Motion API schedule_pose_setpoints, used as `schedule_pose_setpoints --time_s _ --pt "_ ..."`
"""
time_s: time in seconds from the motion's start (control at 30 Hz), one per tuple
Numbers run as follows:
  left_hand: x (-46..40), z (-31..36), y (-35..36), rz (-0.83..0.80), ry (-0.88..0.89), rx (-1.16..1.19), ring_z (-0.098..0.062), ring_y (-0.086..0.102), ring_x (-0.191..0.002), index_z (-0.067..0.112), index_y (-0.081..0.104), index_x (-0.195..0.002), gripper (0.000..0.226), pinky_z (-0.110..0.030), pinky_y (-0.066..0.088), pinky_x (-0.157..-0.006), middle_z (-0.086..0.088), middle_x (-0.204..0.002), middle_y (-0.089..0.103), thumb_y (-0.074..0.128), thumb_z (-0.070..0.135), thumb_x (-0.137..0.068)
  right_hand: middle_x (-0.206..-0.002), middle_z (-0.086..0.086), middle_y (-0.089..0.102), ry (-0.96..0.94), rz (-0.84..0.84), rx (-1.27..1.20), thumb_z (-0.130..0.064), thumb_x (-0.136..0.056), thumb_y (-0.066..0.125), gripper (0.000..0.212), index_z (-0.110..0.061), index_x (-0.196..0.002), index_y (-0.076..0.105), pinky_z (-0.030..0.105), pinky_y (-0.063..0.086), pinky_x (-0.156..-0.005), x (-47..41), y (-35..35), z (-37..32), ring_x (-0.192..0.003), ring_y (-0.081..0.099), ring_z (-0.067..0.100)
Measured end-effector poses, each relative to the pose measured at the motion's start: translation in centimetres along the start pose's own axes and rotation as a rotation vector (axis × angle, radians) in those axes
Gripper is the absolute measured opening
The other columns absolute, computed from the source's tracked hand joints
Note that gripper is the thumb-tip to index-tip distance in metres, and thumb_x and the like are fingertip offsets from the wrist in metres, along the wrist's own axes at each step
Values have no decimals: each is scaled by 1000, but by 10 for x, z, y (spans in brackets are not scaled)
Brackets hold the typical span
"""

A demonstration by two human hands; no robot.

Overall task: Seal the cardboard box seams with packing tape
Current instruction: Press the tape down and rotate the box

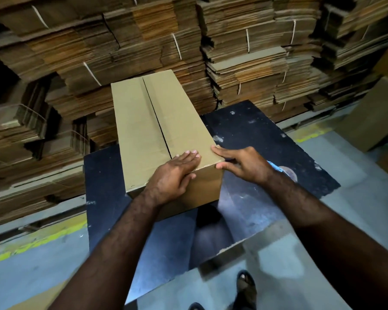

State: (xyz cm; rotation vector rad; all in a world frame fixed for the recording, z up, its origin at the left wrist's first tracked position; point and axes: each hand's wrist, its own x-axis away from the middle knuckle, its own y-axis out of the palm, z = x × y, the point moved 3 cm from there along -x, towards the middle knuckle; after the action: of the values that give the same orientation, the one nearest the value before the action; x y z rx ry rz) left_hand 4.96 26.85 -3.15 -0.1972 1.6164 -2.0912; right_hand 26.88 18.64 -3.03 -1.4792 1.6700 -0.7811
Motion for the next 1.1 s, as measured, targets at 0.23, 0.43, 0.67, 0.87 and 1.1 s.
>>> schedule_pose_setpoints --time_s 0.23,0.43,0.67,0.87,1.1 --pt "0 16 6 133 -90 -95 -25 55 -130 12 62 -133 53 -42 44 -109 -7 -141 58 38 44 -98 -155 -4 37 431 235 -757 -20 -94 61 69 -20 -154 27 34 32 -117 28 36 -53 -139 38 6" --pt "-3 11 9 99 -78 -145 -25 54 -131 12 60 -135 50 -40 44 -109 -7 -142 58 39 38 -97 -137 -6 59 673 334 -996 -57 -100 33 54 -26 -137 56 36 34 -115 1 49 -50 -128 52 11" --pt "-2 12 7 102 -78 -134 -24 52 -133 12 58 -137 47 -39 41 -111 -7 -144 56 47 35 -98 -145 2 52 868 369 -970 -97 -69 18 112 -19 -141 53 38 33 -115 11 73 -36 -134 47 21" --pt "-1 12 7 128 -63 -112 -27 58 -127 10 62 -131 45 -43 46 -105 -10 -138 61 51 30 -93 -154 6 38 755 858 -846 -47 -104 23 61 -10 -150 37 14 19 -112 -4 78 -87 -140 34 14" --pt "-3 7 5 57 -66 -31 -21 40 -143 15 50 -144 47 -38 33 -118 -4 -153 46 53 22 -98 -104 8 72 1154 802 -1399 -72 -93 18 76 -16 -99 69 42 52 -95 -37 57 -52 -98 68 30"
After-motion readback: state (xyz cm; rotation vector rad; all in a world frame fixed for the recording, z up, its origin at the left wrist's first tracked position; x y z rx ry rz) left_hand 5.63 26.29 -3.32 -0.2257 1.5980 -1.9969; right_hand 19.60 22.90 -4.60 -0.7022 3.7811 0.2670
